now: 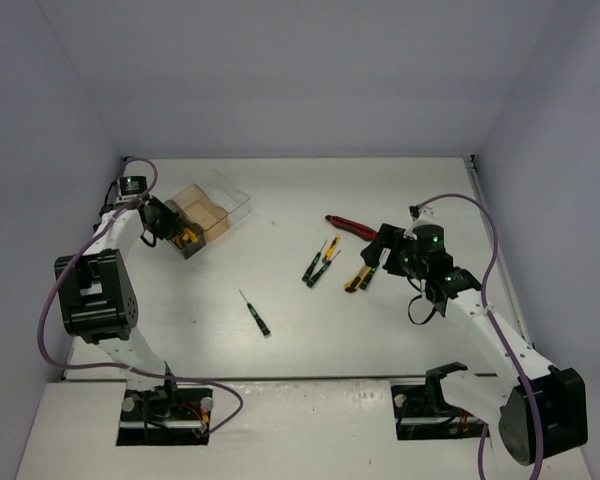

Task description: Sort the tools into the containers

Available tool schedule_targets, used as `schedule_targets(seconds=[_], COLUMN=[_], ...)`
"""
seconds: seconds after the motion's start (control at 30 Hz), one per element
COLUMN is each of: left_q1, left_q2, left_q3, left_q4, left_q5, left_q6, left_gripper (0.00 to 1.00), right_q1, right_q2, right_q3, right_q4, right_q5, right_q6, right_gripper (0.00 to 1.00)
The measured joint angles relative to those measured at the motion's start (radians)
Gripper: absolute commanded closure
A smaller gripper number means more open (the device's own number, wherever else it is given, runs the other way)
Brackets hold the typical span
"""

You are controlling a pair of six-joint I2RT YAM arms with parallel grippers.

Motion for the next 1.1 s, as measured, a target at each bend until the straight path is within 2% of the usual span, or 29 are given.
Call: schedule_targets(seconds=[0.4, 0.57, 0.73, 0.93, 1.07, 1.1], left_q1=[0.015, 0.015, 0.015, 0.015, 0.015, 0.015], left_q2=[-0.011, -0.042, -0.044, -0.050, -0.104, -0.130], left_q3=[-0.010, -0.029, -0.029, -0.029, -0.029, -0.029], left_q4=[0.002, 0.004, 0.006, 0.004, -0.035, -0.055], left_q5=[0.008, 0.015, 0.015, 0.035, 0.028, 0.025], left_q6=[-0.048, -0.063, -0.064, -0.065, -0.042, -0.028], left_gripper=[0.78, 0.67, 0.61, 0.43, 0.38, 0.34], right_q1=[0.000, 0.000, 0.000, 0.000, 0.000, 0.000], right_q2=[0.000, 0.000, 0.000, 0.000, -0.003, -0.004], right_q3=[-0.003, -0.005, -0.010, -0.011, -0.011, -0.011], right_q4=[0.001, 0.001, 0.001, 0.002, 0.002, 0.002], right_q5=[-0.005, -0.006, -0.006, -0.015, -0.021, -0.021], right_q6=[0.000, 0.000, 0.000, 0.000, -0.009, -0.016], right_gripper=[0.21, 0.21, 0.21, 0.21, 0.21, 0.21])
